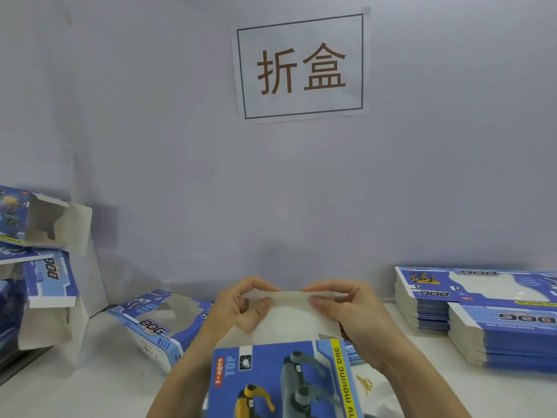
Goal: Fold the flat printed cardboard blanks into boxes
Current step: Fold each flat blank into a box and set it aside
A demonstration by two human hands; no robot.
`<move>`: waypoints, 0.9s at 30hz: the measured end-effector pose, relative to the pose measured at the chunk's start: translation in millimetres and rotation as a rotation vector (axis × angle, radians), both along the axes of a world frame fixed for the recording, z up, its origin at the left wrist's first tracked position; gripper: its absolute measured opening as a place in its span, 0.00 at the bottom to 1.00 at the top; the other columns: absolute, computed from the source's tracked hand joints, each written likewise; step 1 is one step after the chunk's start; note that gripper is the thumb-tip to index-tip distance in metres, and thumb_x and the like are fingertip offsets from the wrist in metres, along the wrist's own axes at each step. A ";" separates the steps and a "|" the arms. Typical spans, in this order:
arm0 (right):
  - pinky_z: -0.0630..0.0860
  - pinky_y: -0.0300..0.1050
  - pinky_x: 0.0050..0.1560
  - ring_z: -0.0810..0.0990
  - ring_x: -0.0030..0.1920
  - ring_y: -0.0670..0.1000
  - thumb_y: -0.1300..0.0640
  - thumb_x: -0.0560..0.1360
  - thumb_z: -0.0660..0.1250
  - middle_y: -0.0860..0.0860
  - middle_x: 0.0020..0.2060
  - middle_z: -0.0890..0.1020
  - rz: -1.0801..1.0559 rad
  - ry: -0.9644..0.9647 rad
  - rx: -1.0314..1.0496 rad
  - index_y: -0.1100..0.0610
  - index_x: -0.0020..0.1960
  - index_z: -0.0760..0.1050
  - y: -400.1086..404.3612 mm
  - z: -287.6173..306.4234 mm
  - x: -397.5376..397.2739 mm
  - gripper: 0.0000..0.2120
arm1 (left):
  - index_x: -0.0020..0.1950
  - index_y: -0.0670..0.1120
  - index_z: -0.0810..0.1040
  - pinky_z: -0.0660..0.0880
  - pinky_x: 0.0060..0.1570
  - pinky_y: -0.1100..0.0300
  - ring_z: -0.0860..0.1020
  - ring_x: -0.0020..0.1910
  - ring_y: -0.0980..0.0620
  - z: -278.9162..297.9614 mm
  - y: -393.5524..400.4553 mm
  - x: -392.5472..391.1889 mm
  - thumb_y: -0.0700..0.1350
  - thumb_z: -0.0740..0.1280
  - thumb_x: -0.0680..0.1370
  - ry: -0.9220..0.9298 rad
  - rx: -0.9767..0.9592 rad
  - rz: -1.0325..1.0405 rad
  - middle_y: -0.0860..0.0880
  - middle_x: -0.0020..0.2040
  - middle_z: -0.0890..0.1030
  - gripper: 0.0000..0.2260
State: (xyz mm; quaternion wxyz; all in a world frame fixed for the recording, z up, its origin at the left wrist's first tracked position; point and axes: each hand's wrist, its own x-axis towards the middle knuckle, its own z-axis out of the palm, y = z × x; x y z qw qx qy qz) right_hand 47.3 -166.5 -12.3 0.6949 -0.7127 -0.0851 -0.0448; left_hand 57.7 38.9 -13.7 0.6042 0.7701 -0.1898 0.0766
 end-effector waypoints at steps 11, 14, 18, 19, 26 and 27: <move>0.74 0.54 0.64 0.76 0.67 0.63 0.38 0.76 0.64 0.60 0.66 0.78 0.379 0.138 -0.018 0.39 0.67 0.76 -2.7 14.5 -7.1 0.21 | 0.50 0.46 0.80 0.69 0.21 0.69 0.77 0.22 0.60 -2.4 13.8 4.3 0.37 0.69 0.78 -0.105 -0.205 0.354 0.52 0.23 0.80 0.04; 0.76 0.53 0.60 0.78 0.65 0.61 0.36 0.67 0.75 0.55 0.64 0.80 0.438 0.113 -0.152 0.34 0.76 0.56 -6.9 10.3 -4.4 0.44 | 0.56 0.46 0.78 0.70 0.20 0.68 0.79 0.23 0.58 -1.3 15.9 4.3 0.42 0.69 0.79 -0.100 -0.301 0.449 0.51 0.27 0.82 0.07; 0.79 0.45 0.57 0.80 0.64 0.51 0.36 0.57 0.80 0.50 0.64 0.81 0.299 -0.013 -0.003 0.38 0.75 0.61 -10.6 4.8 -2.9 0.51 | 0.68 0.43 0.74 0.81 0.40 0.51 0.84 0.42 0.47 -0.2 11.6 -1.1 0.55 0.63 0.82 0.204 -0.575 0.129 0.46 0.49 0.84 0.20; 0.80 0.46 0.56 0.81 0.62 0.48 0.35 0.56 0.81 0.49 0.64 0.80 0.199 -0.044 0.071 0.41 0.76 0.61 -12.0 3.3 -0.6 0.54 | 0.70 0.48 0.74 0.79 0.52 0.43 0.84 0.51 0.42 1.5 8.3 -0.8 0.59 0.61 0.80 0.262 -0.567 -0.019 0.44 0.57 0.83 0.23; 0.83 0.50 0.35 0.87 0.45 0.53 0.42 0.63 0.74 0.48 0.47 0.87 -0.158 -0.204 0.482 0.44 0.71 0.63 -18.1 -0.3 14.4 0.40 | 0.64 0.73 0.68 0.78 0.57 0.44 0.83 0.58 0.47 -7.4 0.3 -1.3 0.61 0.80 0.61 0.262 -0.126 -0.260 0.54 0.60 0.82 0.35; 0.82 0.48 0.33 0.87 0.45 0.53 0.43 0.67 0.72 0.50 0.48 0.87 -0.138 -0.200 0.526 0.48 0.70 0.66 -20.4 -2.5 15.5 0.35 | 0.61 0.76 0.69 0.79 0.57 0.44 0.82 0.58 0.48 -9.6 3.7 -2.2 0.59 0.79 0.64 0.259 -0.122 -0.251 0.56 0.61 0.82 0.31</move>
